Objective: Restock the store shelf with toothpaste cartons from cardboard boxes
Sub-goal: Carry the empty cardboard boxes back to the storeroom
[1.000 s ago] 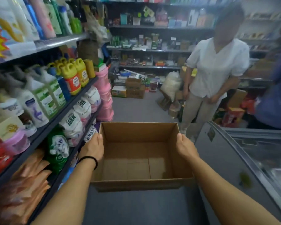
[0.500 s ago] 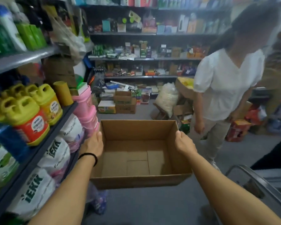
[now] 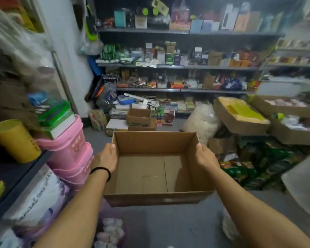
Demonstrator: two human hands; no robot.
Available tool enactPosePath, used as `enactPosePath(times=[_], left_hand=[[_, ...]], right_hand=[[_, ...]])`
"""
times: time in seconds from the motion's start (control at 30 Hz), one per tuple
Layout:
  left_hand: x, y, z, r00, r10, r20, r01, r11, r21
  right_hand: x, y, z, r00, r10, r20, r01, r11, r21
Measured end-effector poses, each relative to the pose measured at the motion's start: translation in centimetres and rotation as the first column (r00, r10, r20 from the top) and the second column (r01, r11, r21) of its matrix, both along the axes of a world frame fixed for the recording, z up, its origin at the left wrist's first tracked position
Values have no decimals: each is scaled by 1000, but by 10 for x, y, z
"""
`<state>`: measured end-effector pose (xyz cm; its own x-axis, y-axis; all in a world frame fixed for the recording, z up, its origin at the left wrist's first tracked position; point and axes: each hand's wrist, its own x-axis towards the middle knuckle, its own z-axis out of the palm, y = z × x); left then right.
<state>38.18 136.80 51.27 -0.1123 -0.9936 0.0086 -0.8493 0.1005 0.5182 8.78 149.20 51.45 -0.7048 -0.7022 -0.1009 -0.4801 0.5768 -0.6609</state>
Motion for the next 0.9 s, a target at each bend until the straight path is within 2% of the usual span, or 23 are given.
enactPosePath(times=[0.17,0.33,0.57,0.8,0.9], left_hand=[[-80,-145,18,994,69,-86,-66,997,31],[-120,-266,18,982,140,-130,-133,989,57],[-153,-465,-6,986,156,-66,-152,986,63],[-184,-672,-19,994,92,-68,-93,996,-11],[-201,-758,-28,994,94,-62,-94,996,8]], right_hand=[[-85,-169,21,999,39,-1,-39,999,21],[-130,-310,20,993,114,12,-114,993,22],[-159,-508,-3,988,155,1,-155,987,41],[-187,-702,-18,997,67,32,-68,997,35],[-203,-787,-29,998,36,47,-39,997,63]])
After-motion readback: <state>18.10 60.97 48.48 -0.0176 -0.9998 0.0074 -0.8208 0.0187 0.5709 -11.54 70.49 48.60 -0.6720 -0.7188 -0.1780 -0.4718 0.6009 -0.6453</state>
